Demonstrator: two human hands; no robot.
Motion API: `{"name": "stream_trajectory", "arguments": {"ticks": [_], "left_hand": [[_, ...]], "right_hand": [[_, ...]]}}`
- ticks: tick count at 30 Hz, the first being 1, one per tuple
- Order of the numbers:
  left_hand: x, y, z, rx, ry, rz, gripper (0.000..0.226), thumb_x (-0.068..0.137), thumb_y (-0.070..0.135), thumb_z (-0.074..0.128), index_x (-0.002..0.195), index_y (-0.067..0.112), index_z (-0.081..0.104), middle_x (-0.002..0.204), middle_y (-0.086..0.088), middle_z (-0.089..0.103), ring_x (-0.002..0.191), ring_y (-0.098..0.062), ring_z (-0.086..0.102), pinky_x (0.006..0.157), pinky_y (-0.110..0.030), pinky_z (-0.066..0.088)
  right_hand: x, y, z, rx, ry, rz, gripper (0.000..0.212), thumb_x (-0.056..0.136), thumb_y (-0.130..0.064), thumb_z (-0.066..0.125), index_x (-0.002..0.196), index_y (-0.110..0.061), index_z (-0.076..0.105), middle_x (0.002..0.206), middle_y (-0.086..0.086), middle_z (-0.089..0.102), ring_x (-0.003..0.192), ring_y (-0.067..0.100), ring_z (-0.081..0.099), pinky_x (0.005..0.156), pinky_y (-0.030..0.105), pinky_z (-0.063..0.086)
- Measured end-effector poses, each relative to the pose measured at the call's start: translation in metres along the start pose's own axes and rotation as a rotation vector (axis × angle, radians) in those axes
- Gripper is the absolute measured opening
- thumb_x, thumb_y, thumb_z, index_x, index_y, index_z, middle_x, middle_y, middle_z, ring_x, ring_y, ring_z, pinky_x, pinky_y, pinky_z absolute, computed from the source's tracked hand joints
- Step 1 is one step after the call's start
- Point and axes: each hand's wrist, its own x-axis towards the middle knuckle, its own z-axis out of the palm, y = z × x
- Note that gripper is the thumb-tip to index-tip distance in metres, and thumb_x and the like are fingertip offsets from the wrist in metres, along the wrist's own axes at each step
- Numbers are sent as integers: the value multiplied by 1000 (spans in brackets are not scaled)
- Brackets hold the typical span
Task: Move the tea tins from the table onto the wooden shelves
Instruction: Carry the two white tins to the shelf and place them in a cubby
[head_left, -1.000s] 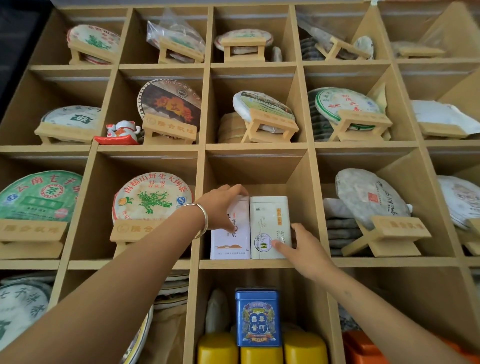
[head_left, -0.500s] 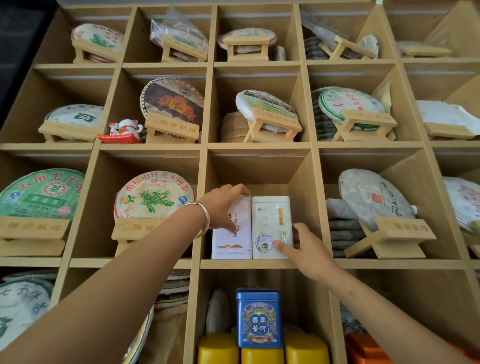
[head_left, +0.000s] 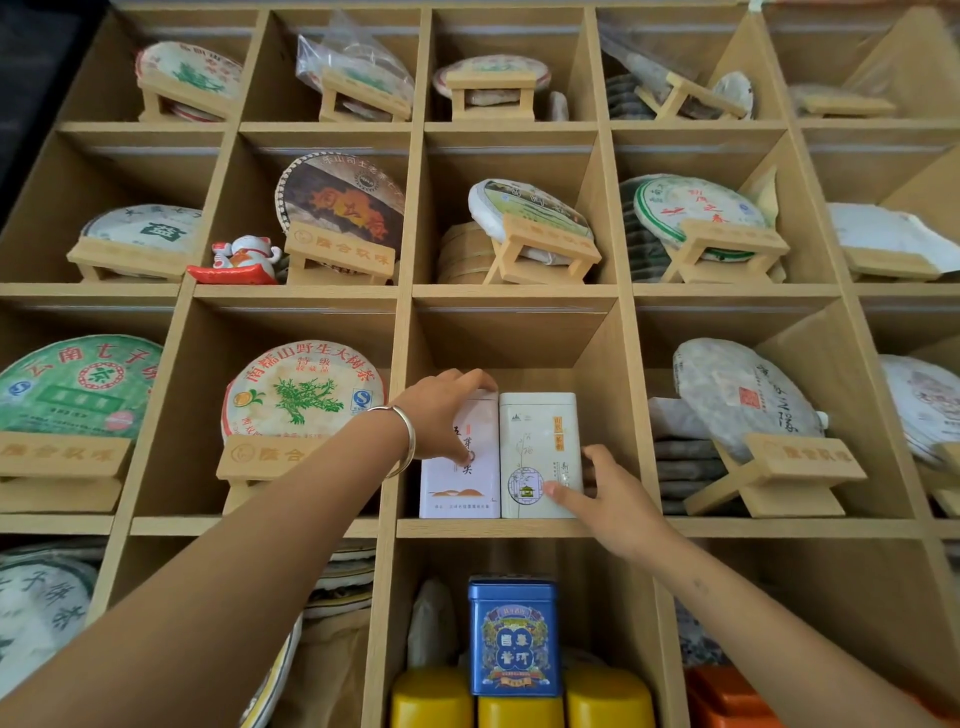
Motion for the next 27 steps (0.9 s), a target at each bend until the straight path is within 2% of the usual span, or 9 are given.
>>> {"name": "stream_trajectory", "arguments": {"ticks": [4,7,11,15,21,24,27], "left_hand": [[2,-1,0,9,-16,-6,83,67,26,85,133,32,34,128,1,47,112,-22,50,87,-32,51],[5,2,-4,7,-53,-14,84,67,30,84,133,32,32,129,1,48,116,-22,50,93,-37,50],[13,11,-12,87,3,39,81,77,43,73,144,33,27,143,-2,42,129,-25,41,106,-43,35],[18,22,-9,15,-44,62,67,84,35,69,141,29,35,139,-1,47,125,-23,47,99,-38,45],[16,29,3,7,6,47,61,79,34,75,131,29,43,130,3,55,115,-20,53,93,-43,51],[16,30,3,12,23,46,61,77,35,77,128,29,45,128,3,56,114,-20,53,93,-44,50],[16,30,3,16,30,43,60,76,36,77,127,29,45,127,4,57,113,-20,53,93,-43,50]], "right_hand": [[3,2,-1,8,-6,5,49,86,-40,67,124,-21,42,129,-2,60,93,5,58,59,12,46],[6,2,-4,28,-20,20,55,84,-40,68,127,-19,42,130,-2,59,94,5,57,64,15,49],[4,0,-7,16,-14,-17,60,82,-38,72,130,-21,39,130,-4,58,97,3,58,64,15,51],[2,0,-6,-54,-14,-62,62,79,-34,76,128,-25,39,129,-6,58,90,-2,54,57,10,45],[0,9,-4,-66,-34,-35,71,74,-29,81,130,-24,38,125,-4,58,104,7,59,76,22,54],[0,10,-5,-66,-33,-41,74,73,-30,81,132,-23,37,125,-4,58,103,8,59,81,28,56],[1,11,-5,-64,-40,-38,76,73,-29,81,134,-22,36,126,-4,58,104,7,58,80,26,55]]}}
